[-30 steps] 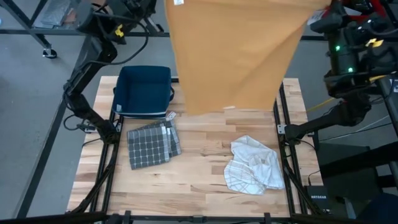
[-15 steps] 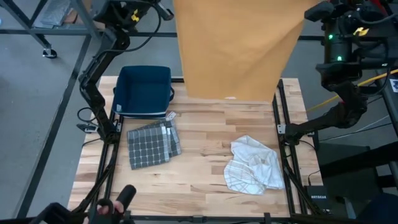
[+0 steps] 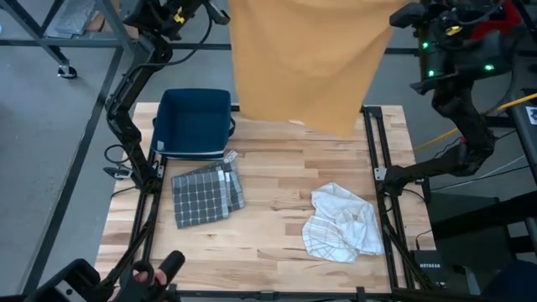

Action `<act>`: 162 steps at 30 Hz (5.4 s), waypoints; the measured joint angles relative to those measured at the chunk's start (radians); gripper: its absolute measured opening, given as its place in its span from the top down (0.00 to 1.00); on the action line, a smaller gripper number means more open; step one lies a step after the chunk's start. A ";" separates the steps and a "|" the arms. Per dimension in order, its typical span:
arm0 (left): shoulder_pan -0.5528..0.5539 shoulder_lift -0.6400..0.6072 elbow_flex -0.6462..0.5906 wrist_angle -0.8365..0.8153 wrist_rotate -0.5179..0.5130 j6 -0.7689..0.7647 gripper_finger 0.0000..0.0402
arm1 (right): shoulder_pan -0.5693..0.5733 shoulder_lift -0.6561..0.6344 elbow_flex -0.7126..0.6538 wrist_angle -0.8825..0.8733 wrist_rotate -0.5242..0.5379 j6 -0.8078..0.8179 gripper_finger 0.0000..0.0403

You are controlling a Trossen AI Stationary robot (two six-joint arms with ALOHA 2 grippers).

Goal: Fold towel
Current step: Fold the yellow towel

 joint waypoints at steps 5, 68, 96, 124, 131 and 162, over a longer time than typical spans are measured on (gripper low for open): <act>0.000 -0.002 0.000 -0.001 0.003 -0.031 1.00 | -0.079 -0.002 0.000 -0.150 -0.229 0.192 0.99; 0.048 0.065 -0.001 -0.003 0.172 -0.073 1.00 | -0.813 0.010 0.000 -0.458 -1.334 0.583 0.99; -0.179 -0.065 -0.001 -0.428 0.223 0.041 1.00 | -0.813 -0.253 0.000 -0.971 -1.426 0.793 0.99; -0.244 -0.119 0.006 -0.289 0.217 0.000 1.00 | -0.813 -0.362 0.000 -0.806 -1.402 0.918 0.99; -0.237 -0.119 0.007 -0.511 0.142 0.132 1.00 | -0.813 -0.352 -0.038 -0.885 -1.375 0.843 0.99; -0.031 0.048 0.006 -0.688 -0.092 0.379 1.00 | -0.813 -0.250 -0.189 -0.977 -1.226 0.549 0.99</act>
